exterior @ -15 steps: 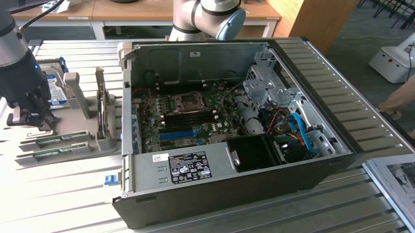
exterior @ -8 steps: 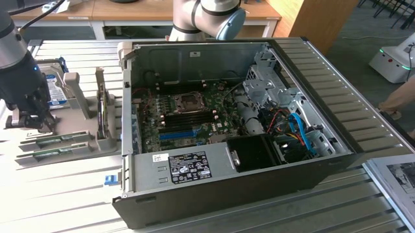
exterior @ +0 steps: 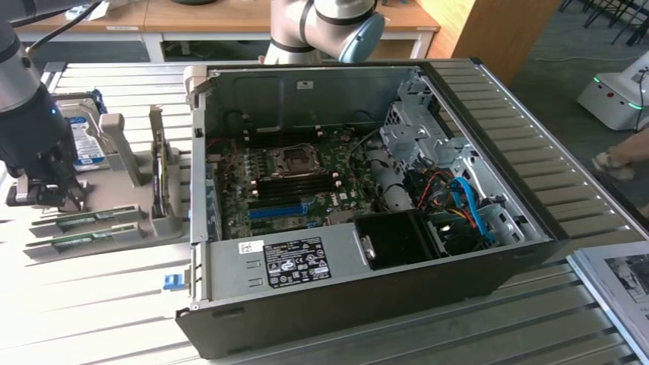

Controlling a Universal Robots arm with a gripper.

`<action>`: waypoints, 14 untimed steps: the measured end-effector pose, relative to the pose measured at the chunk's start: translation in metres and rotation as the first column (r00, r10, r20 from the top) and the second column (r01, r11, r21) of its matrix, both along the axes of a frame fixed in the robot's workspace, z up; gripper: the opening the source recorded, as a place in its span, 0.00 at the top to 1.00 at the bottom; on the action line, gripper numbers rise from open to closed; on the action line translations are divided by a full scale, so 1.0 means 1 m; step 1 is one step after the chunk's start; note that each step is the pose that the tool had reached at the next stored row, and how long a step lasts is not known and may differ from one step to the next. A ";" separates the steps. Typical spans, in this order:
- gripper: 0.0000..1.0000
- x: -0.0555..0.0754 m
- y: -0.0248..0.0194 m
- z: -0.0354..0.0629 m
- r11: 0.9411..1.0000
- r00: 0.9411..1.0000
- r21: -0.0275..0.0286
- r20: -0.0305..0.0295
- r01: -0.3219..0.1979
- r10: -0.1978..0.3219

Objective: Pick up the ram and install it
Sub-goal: 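Pick up the ram and move it above insertion slot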

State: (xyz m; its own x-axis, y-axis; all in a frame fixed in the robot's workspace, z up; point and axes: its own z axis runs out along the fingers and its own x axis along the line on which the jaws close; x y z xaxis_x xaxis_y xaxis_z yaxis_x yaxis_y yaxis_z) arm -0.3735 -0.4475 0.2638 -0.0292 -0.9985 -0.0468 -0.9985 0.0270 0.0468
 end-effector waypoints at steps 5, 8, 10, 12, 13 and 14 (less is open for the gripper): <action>0.71 0.000 -0.0027 0.0000 1.000 1.000 0.000 0.000 0.000 0.000; 0.71 0.000 -0.0027 0.0000 1.000 1.000 0.000 0.000 0.000 0.000; 0.71 0.001 -0.0028 0.0000 1.000 1.000 0.000 0.000 0.000 0.000; 0.71 0.002 -0.0027 0.0000 1.000 1.000 0.000 0.000 0.000 0.000; 0.71 0.003 -0.0028 0.0000 1.000 1.000 0.000 0.000 0.000 0.000; 0.71 0.004 -0.0028 0.0000 1.000 1.000 0.000 0.000 0.000 0.000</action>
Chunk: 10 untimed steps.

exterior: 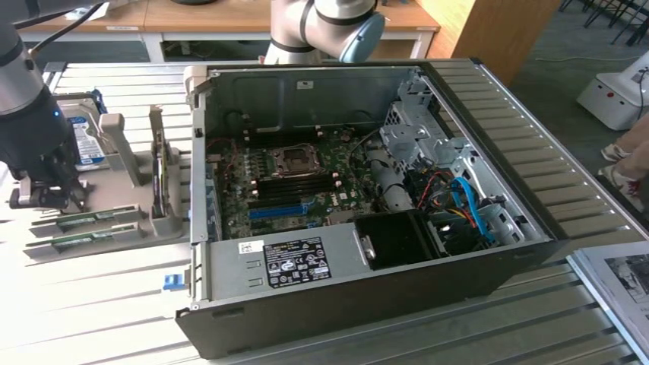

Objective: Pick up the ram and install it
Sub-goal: 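Pick up the ram and move it above insertion slot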

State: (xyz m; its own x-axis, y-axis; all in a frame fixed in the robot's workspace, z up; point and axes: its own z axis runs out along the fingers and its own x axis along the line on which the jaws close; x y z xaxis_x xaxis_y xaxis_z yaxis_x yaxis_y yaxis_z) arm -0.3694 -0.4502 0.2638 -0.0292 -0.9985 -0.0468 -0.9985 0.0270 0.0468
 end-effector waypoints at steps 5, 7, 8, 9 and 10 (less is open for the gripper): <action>0.71 0.004 0.0000 0.0000 1.000 1.000 0.000 0.000 0.000 0.000; 0.71 0.005 0.0000 0.0000 1.000 1.000 0.000 0.000 0.000 0.000; 0.71 0.006 0.0000 0.0000 1.000 1.000 0.000 0.000 0.000 0.000; 0.71 0.006 0.0000 0.0000 1.000 1.000 0.000 0.000 0.000 0.000; 0.71 0.006 0.0000 0.0000 1.000 1.000 0.000 0.000 0.000 0.000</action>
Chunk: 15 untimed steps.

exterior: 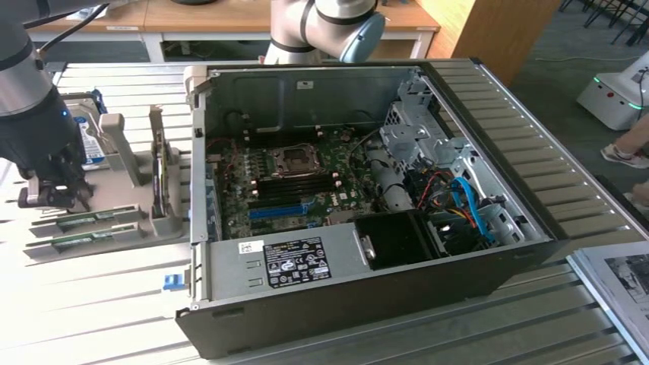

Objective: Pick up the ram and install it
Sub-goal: 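Pick up the ram and move it above insertion slot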

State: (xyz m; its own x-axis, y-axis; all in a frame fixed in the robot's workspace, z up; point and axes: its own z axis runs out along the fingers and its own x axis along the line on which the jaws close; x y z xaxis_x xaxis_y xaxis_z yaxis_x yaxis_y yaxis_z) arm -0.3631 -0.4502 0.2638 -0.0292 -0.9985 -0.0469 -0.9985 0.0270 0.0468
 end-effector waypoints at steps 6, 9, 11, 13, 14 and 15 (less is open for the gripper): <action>0.71 0.000 0.0000 -0.0007 1.000 1.000 0.000 0.000 0.000 0.000; 0.71 0.000 0.0000 -0.0020 1.000 1.000 0.000 0.000 0.000 0.000; 0.71 0.000 0.0000 -0.0032 1.000 1.000 0.000 0.000 0.000 0.000; 0.71 0.000 0.0000 -0.0045 1.000 1.000 0.000 0.000 0.000 0.000; 0.71 0.000 0.0000 -0.0052 1.000 1.000 0.000 0.000 0.000 0.000; 0.71 0.000 0.0000 -0.0059 1.000 1.000 0.000 0.000 0.000 0.000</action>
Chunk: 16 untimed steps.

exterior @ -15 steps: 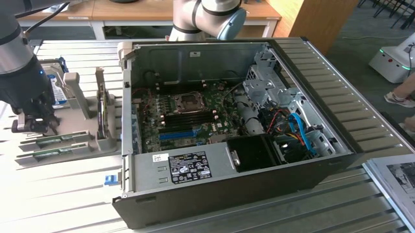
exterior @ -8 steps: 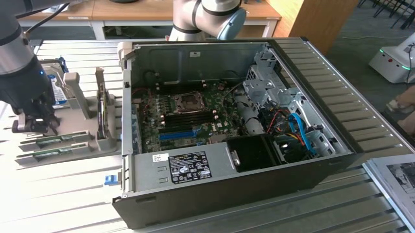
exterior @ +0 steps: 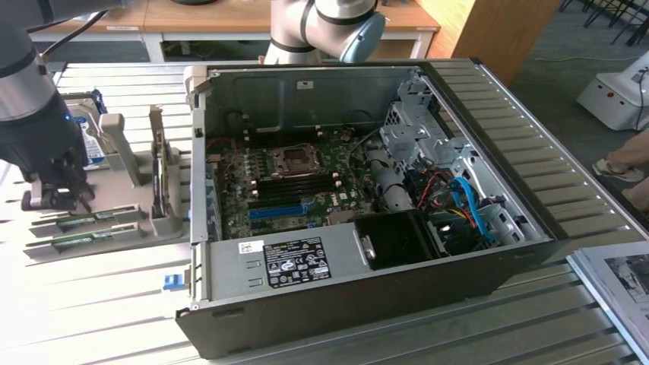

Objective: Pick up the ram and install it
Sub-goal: 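Pick up the ram and move it above insertion slot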

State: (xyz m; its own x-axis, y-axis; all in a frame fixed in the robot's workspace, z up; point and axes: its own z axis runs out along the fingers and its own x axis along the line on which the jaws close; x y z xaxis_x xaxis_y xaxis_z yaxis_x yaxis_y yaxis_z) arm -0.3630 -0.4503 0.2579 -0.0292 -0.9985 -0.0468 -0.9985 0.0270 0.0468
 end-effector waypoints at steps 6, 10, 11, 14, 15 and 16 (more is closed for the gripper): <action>0.71 0.000 0.0000 -0.0048 1.000 1.000 0.000 0.000 0.000 0.000; 0.71 0.000 0.0000 -0.0079 1.000 1.000 0.000 0.000 0.000 0.000; 0.71 0.000 0.0000 -0.0086 1.000 1.000 0.000 0.000 0.000 0.000; 0.71 0.000 0.0000 -0.0107 1.000 1.000 0.000 0.000 0.000 0.000; 0.71 0.000 0.0000 -0.0114 1.000 1.000 0.000 0.000 0.000 0.000; 0.71 0.000 0.0000 -0.0122 1.000 1.000 0.000 0.000 0.000 0.000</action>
